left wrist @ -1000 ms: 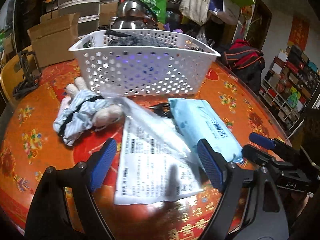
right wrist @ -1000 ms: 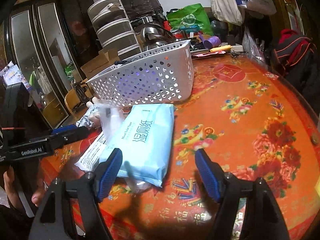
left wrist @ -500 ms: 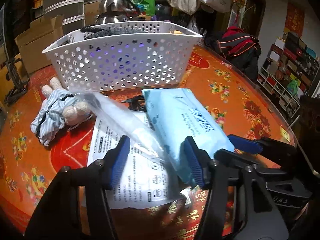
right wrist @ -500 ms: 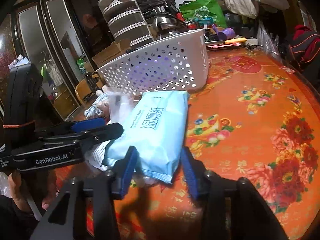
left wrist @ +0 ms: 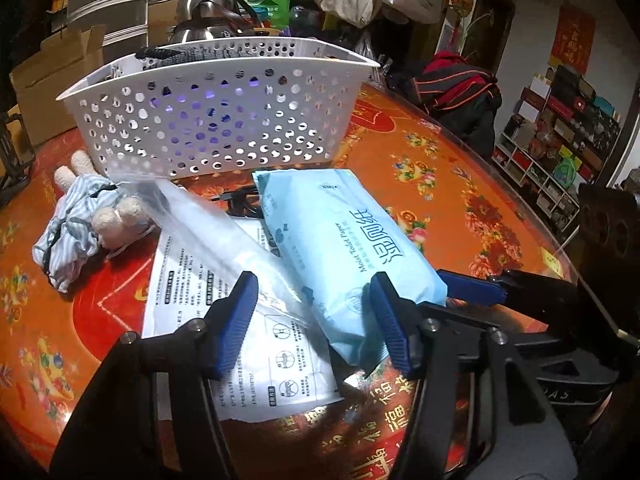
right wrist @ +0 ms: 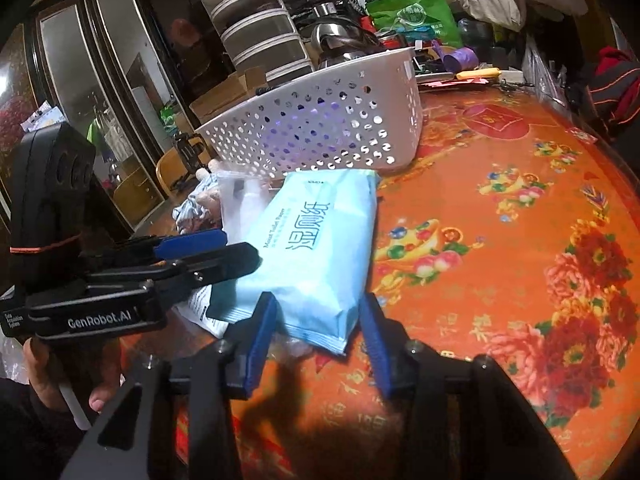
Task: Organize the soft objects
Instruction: 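Return the left gripper to the light-blue wipes pack and grasp it, then lift the blue wipes pack with the left gripper and drop it into the basket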
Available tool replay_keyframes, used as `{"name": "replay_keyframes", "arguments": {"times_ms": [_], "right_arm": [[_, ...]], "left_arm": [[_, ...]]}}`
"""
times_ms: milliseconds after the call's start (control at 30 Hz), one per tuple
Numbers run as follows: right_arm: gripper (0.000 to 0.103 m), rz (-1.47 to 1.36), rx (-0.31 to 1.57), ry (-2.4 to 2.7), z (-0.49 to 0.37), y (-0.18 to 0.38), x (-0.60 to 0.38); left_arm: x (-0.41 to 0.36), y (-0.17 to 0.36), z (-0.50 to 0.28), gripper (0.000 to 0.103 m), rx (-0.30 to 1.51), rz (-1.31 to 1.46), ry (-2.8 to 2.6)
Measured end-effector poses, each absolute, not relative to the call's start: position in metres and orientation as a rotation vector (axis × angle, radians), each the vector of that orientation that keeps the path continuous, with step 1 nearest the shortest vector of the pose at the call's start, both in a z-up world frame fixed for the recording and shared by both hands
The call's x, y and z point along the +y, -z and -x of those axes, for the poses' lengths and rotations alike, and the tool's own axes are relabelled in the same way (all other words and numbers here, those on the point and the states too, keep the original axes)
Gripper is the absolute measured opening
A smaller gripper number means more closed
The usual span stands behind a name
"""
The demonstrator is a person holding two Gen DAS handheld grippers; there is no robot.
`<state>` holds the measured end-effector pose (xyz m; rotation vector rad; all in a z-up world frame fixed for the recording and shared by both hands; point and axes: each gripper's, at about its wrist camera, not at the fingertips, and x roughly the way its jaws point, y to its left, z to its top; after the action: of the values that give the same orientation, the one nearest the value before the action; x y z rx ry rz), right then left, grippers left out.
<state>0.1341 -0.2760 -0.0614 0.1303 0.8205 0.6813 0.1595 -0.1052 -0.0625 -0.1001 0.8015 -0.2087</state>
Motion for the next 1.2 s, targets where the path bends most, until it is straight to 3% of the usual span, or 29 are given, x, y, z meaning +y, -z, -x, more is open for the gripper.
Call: {"name": "replay_keyframes", "arguments": {"times_ms": [233, 300, 400, 667, 1200], "right_arm": [[0.042, -0.087, 0.84, -0.688, -0.136, 0.062, -0.269], [0.04, -0.084, 0.844, -0.691, -0.137, 0.063, -0.267], [0.036, -0.066, 0.843, -0.691, -0.138, 0.062, -0.263], [0.021, 0.008, 0.795, -0.684, -0.127, 0.052, -0.241], [0.018, 0.055, 0.684, -0.691, -0.116, 0.012, -0.211]], "left_arm": [[-0.113, 0.073, -0.169, 0.057, 0.843, 0.112, 0.276], [-0.113, 0.074, -0.171, 0.044, 0.849, 0.125, 0.288], [-0.11, 0.077, -0.173, 0.039, 0.86, 0.165, 0.327], [-0.108, 0.074, -0.165, 0.036, 0.808, 0.155, 0.338], [-0.07, 0.032, -0.143, 0.029, 0.688, 0.192, 0.335]]}}
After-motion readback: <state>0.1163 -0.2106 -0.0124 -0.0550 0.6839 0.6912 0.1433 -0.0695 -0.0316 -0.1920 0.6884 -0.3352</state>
